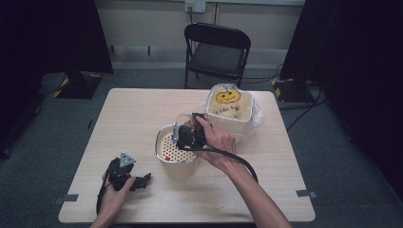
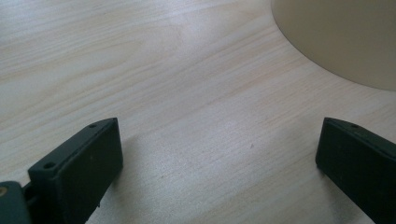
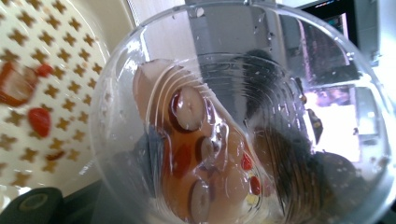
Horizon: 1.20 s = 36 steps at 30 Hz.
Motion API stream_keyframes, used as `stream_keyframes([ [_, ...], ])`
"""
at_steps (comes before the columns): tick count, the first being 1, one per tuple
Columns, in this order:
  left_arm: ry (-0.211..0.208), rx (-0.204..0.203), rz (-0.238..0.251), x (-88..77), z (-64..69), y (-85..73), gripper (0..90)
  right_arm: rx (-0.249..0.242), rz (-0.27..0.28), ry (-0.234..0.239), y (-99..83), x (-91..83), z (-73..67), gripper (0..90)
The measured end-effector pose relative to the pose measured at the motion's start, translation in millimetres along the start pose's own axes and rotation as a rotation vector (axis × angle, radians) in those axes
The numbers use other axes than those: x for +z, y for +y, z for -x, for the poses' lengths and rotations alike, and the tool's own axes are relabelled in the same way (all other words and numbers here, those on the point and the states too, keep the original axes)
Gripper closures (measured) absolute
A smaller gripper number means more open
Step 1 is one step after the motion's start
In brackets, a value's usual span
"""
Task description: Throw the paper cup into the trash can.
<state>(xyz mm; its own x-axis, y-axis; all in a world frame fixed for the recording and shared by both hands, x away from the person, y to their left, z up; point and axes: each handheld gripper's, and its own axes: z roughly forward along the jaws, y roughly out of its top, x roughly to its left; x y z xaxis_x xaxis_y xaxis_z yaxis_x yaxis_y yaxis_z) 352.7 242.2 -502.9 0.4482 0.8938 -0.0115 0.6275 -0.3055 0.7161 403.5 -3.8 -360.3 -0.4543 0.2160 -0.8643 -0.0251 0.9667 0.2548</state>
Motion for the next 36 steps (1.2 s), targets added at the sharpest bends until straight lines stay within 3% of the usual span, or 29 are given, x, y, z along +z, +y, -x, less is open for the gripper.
stream_keyframes([
  [2,0.0,0.0,0.0,0.0,0.0,0.0,0.2,-0.07,-0.019,-0.042,2.4,1.1,-3.4,50.3],
  [6,0.0,0.0,0.0,0.0,0.0,0.0,0.2,-0.14,-0.041,-0.083,5.0,1.7,-8.2,50.6],
  [11,0.0,0.0,0.0,0.0,0.0,0.0,0.2,-0.193,-0.058,-0.119,5.8,2.9,-11.4,50.9],
  [12,0.0,0.0,0.0,0.0,0.0,0.0,0.2,-0.227,-0.059,-0.134,6.2,3.3,-12.2,51.0],
  [18,0.0,0.0,0.0,0.0,0.0,0.0,0.1,-0.269,-0.069,-0.165,8.0,2.7,-13.3,51.1],
  [23,0.0,0.0,0.0,0.0,0.0,0.0,0.2,-0.331,-0.073,-0.21,10.2,1.6,-14.0,51.4],
  [25,0.0,0.0,0.0,0.0,0.0,0.0,0.2,-0.379,-0.082,-0.238,10.5,2.0,-15.7,51.5],
  [28,0.0,0.0,0.0,0.0,0.0,0.0,0.2,-0.389,-0.083,-0.242,10.1,1.9,-15.8,51.6],
  [33,0.0,0.0,0.0,0.0,0.0,0.0,0.1,-0.453,-0.092,-0.29,10.2,1.6,-17.2,51.6],
  [36,0.0,0.0,0.0,0.0,0.0,0.0,0.1,-0.466,-0.095,-0.305,10.5,1.7,-17.7,51.6],
])
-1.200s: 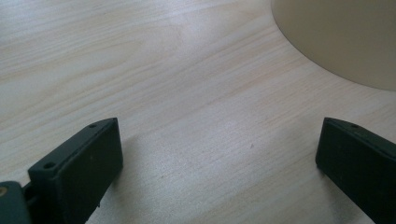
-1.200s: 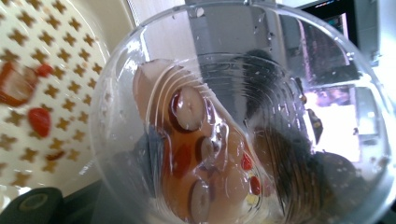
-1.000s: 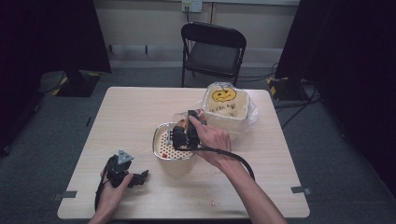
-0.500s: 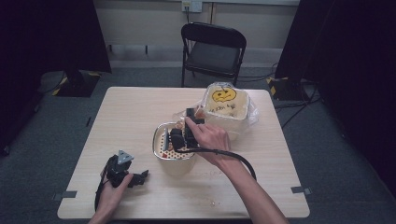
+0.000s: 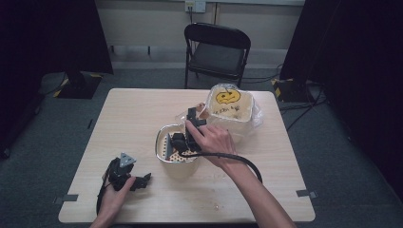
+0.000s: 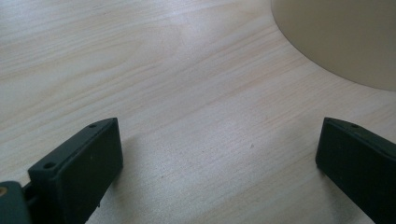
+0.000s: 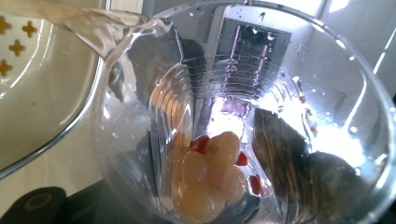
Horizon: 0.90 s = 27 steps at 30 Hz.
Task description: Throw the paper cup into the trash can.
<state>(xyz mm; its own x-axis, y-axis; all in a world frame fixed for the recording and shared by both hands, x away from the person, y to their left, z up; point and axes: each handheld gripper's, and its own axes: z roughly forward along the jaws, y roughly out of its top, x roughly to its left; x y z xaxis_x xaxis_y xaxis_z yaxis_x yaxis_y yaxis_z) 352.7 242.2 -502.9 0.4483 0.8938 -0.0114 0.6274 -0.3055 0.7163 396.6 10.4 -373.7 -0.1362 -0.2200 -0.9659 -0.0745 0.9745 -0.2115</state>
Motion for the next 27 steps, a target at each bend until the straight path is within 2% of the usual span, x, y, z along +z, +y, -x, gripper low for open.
stream_keyframes([
  [2,0.0,0.0,0.0,0.0,0.0,0.0,0.2,-0.01,-0.006,-0.014,0.4,-0.4,-0.9,51.7],
  [6,0.0,0.0,0.0,0.0,0.0,0.0,0.1,-0.078,-0.013,-0.053,1.8,-2.2,-1.5,51.8],
  [7,0.0,0.0,0.0,0.0,0.0,0.0,0.1,-0.08,-0.017,-0.063,2.2,-3.3,-1.9,51.7],
  [8,0.0,0.0,0.0,0.0,0.0,0.0,0.1,-0.107,-0.017,-0.082,3.0,-4.3,-2.6,51.8],
  [9,0.0,0.0,0.0,0.0,0.0,0.0,0.1,-0.107,-0.017,-0.082,3.0,-4.3,-2.6,51.8],
  [11,0.0,0.0,0.0,0.0,0.0,0.0,0.1,-0.15,-0.02,-0.11,4.1,-5.6,-4.3,51.8],
  [12,0.0,0.0,0.0,0.0,0.0,0.0,0.2,-0.216,-0.021,-0.144,5.2,-6.5,-5.6,51.9],
  [14,0.0,0.0,0.0,0.0,0.0,0.0,0.2,-0.227,-0.024,-0.149,5.3,-7.5,-6.6,51.9],
  [17,0.0,0.0,0.0,0.0,0.0,0.0,0.2,-0.292,-0.035,-0.181,4.6,-6.4,-8.1,52.0],
  [21,0.0,0.0,0.0,0.0,0.0,0.0,0.1,-0.345,-0.039,-0.202,1.5,-2.6,-13.0,52.3],
  [22,0.0,0.0,0.0,0.0,0.0,0.0,0.1,-0.384,-0.051,-0.214,1.1,-3.1,-12.7,52.3],
  [24,0.0,0.0,0.0,0.0,0.0,0.0,0.1,-0.382,-0.057,-0.213,0.9,-3.6,-13.7,52.3],
  [26,0.0,0.0,0.0,0.0,0.0,0.0,0.1,-0.416,-0.058,-0.231,1.5,-3.7,-14.8,52.5],
  [27,0.0,0.0,0.0,0.0,0.0,0.0,0.1,-0.409,-0.053,-0.223,2.0,-3.9,-14.1,52.5],
])
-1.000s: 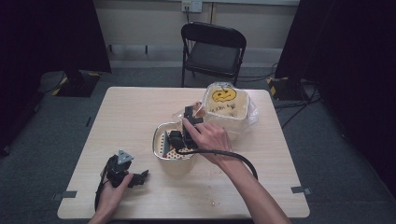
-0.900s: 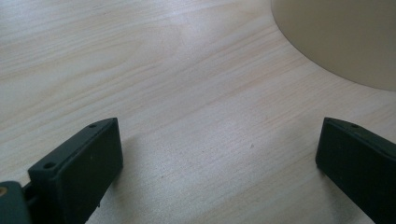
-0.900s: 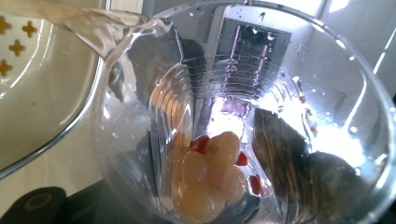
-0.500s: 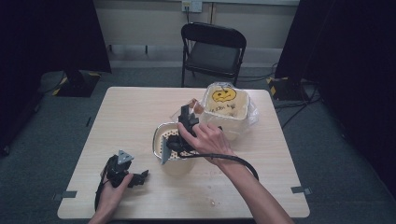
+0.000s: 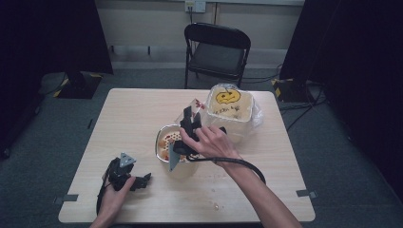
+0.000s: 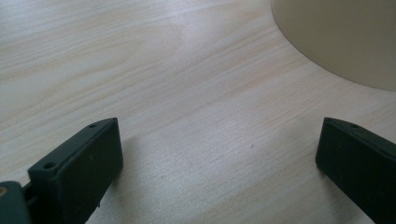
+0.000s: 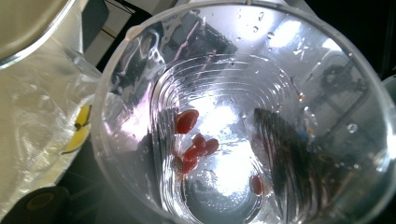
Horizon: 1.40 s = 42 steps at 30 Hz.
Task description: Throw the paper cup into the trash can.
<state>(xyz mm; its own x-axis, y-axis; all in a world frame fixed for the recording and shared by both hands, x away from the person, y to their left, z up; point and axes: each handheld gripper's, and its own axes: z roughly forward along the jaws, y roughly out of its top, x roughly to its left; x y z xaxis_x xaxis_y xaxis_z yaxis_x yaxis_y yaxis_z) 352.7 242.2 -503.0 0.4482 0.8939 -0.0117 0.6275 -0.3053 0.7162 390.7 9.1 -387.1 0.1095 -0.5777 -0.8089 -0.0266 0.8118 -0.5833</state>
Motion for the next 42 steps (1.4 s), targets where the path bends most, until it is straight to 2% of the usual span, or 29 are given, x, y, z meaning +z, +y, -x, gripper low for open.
stream_keyframes([
  [3,0.0,0.0,0.0,0.0,0.0,0.0,0.1,0.071,0.008,0.032,-0.4,0.3,1.9,52.4],
  [6,0.0,0.0,0.0,0.0,0.0,0.0,0.1,0.117,0.034,0.071,-2.6,2.2,5.2,52.4],
  [11,0.0,0.0,0.0,0.0,0.0,0.0,0.1,0.361,0.087,0.208,-13.2,4.2,13.0,52.3],
  [14,0.0,0.0,0.0,0.0,0.0,0.0,0.1,0.484,0.113,0.274,-20.2,5.4,17.3,52.4],
  [16,0.0,0.0,0.0,0.0,0.0,0.0,0.2,0.549,0.126,0.309,-23.8,5.7,18.7,52.3],
  [20,0.0,0.0,0.0,0.0,0.0,0.0,0.1,0.724,0.177,0.395,-33.8,7.8,20.3,52.2],
  [21,0.0,0.0,0.0,0.0,0.0,0.0,0.1,0.812,0.201,0.445,-39.7,9.6,20.8,52.1],
  [22,0.0,0.0,0.0,0.0,0.0,0.0,0.1,0.812,0.201,0.445,-39.7,9.6,20.8,52.1],
  [23,0.0,0.0,0.0,0.0,0.0,0.0,0.2,0.858,0.21,0.471,-42.8,10.6,20.6,52.1],
  [24,0.0,0.0,0.0,0.0,0.0,0.0,0.1,0.946,0.23,0.517,-49.5,13.0,20.0,52.1],
  [25,0.0,0.0,0.0,0.0,0.0,0.0,0.1,0.946,0.23,0.517,-49.5,13.0,20.0,52.1],
  [26,0.0,0.0,0.0,0.0,0.0,0.0,0.1,1.036,0.258,0.567,-56.9,15.9,18.9,52.1],
  [27,0.0,0.0,0.0,0.0,0.0,0.0,0.1,1.036,0.258,0.567,-56.9,15.9,18.9,52.1],
  [31,0.0,0.0,0.0,0.0,0.0,0.0,0.2,1.207,0.311,0.644,-72.2,20.9,17.1,52.0],
  [37,0.0,0.0,0.0,0.0,0.0,0.0,0.1,1.436,0.402,0.758,-91.9,28.2,14.1,51.9],
  [38,0.0,0.0,0.0,0.0,0.0,0.0,0.1,1.512,0.415,0.798,-97.0,30.5,12.8,51.9],
  [39,0.0,0.0,0.0,0.0,0.0,0.0,0.1,1.512,0.415,0.798,-97.0,30.5,12.8,51.9],
  [40,0.0,0.0,0.0,0.0,0.0,0.0,0.2,1.553,0.416,0.82,-99.5,31.8,12.3,51.9],
  [42,0.0,0.0,0.0,0.0,0.0,0.0,0.1,1.648,0.451,0.876,-105.1,34.2,11.3,52.0],
])
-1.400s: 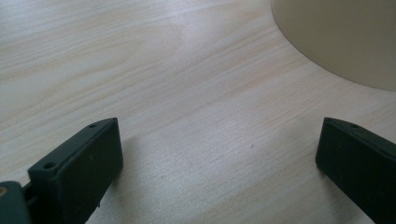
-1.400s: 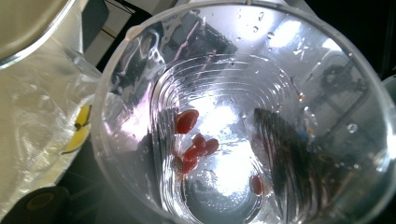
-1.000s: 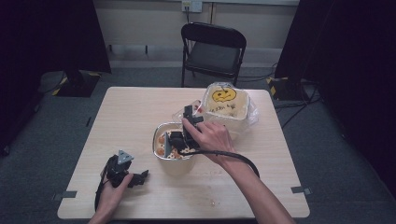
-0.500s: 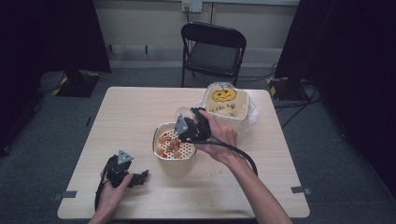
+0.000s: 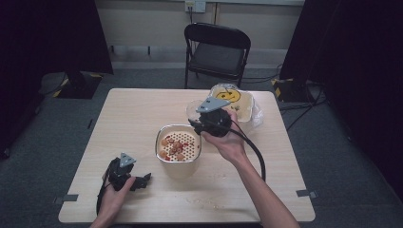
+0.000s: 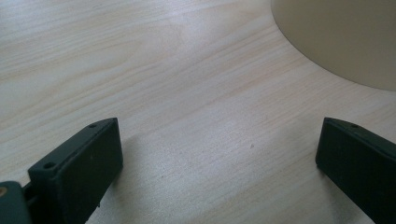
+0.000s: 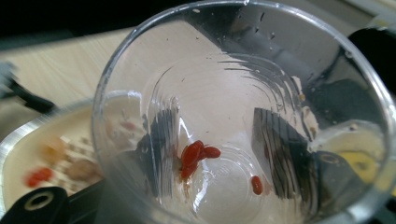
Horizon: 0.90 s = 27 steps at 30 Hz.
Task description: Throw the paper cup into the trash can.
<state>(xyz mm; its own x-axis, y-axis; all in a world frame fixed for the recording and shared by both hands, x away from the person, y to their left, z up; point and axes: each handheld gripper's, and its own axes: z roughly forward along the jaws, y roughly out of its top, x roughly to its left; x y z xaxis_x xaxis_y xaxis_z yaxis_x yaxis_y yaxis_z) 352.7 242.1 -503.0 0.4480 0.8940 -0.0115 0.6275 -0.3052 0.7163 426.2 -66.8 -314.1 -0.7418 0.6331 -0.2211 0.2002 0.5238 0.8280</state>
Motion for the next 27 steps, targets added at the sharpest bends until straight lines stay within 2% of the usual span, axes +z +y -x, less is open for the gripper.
stream_keyframes([
  [3,0.0,0.0,0.0,0.0,0.0,0.0,0.2,0.121,0.052,0.082,2.0,-5.1,9.4,52.0],
  [4,0.0,0.0,0.0,0.0,0.0,0.0,0.2,0.121,0.052,0.082,2.0,-5.1,9.4,52.0],
  [8,0.0,0.0,0.0,0.0,0.0,0.0,0.1,0.174,0.08,0.083,4.1,-9.2,20.8,51.9],
  [12,0.0,0.0,0.0,0.0,0.0,0.0,0.1,0.212,0.095,0.062,2.5,-11.4,36.8,51.9],
  [13,0.0,0.0,0.0,0.0,0.0,0.0,0.1,0.23,0.105,0.056,0.6,-11.8,44.7,51.7],
  [14,0.0,0.001,0.0,0.0,0.0,0.0,0.1,0.23,0.105,0.056,0.6,-11.8,44.7,51.7],
  [17,0.0,0.0,0.0,0.0,0.0,0.0,0.1,0.244,0.11,0.023,-1.1,-11.5,55.7,51.7],
  [18,0.0,0.0,0.0,0.0,0.0,0.0,0.2,0.257,0.115,0.0,-1.2,-11.1,64.1,51.7],
  [21,0.0,0.0,0.0,0.0,0.0,0.0,0.2,0.273,0.116,-0.019,-0.3,-11.3,72.5,51.6],
  [22,0.0,0.001,0.0,0.0,0.0,0.0,0.1,0.284,0.108,-0.043,1.4,-11.5,80.6,51.6],
  [23,0.0,0.001,0.0,0.0,0.0,0.0,0.1,0.284,0.108,-0.043,1.4,-11.5,80.6,51.6],
  [27,0.0,0.0,0.0,0.0,0.0,0.0,0.1,0.317,0.112,-0.069,2.4,-11.9,97.1,51.4],
])
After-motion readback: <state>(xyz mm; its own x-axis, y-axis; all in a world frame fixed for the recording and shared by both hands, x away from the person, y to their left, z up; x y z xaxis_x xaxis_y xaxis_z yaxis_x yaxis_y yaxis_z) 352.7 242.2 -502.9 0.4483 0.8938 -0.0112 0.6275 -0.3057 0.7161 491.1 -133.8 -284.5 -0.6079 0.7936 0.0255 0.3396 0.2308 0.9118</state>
